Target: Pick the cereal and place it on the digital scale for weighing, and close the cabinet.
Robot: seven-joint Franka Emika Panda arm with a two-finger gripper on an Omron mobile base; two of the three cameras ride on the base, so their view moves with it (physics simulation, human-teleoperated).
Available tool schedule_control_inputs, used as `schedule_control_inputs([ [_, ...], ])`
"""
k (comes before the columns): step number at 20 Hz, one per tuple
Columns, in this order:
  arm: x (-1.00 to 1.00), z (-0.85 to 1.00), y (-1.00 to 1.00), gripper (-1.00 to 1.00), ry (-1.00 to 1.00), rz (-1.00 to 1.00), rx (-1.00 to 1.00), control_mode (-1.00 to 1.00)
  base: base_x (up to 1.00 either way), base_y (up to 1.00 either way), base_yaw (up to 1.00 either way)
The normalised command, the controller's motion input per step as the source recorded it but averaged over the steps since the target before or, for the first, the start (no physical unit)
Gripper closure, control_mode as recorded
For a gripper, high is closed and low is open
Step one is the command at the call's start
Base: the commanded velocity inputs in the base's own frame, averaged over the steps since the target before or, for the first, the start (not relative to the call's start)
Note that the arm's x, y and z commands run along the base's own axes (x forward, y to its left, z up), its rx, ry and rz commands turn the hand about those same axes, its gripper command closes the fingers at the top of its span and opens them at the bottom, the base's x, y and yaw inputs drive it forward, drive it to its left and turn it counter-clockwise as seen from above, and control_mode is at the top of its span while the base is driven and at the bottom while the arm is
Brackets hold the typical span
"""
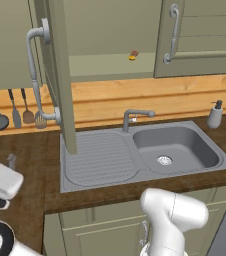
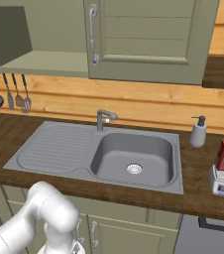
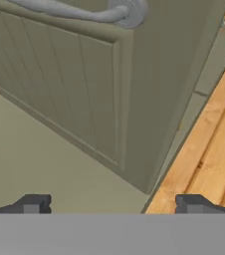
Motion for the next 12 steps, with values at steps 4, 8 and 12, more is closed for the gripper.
schedule_control_inputs([
  [4,0.13,0.17,-0.24,-1.0,-0.02,-0.1,0.02,-1.0,0.0,0.0,0.0],
  [8,0.29,0.18,-0.45,-1.0,-0.01,-0.08,0.06,-1.0,0.0,0.0,0.0],
  [12,0.51,0.24,-0.48,-1.0,0.0,0.0,0.07,-1.0,0.0,0.0,0.0],
])
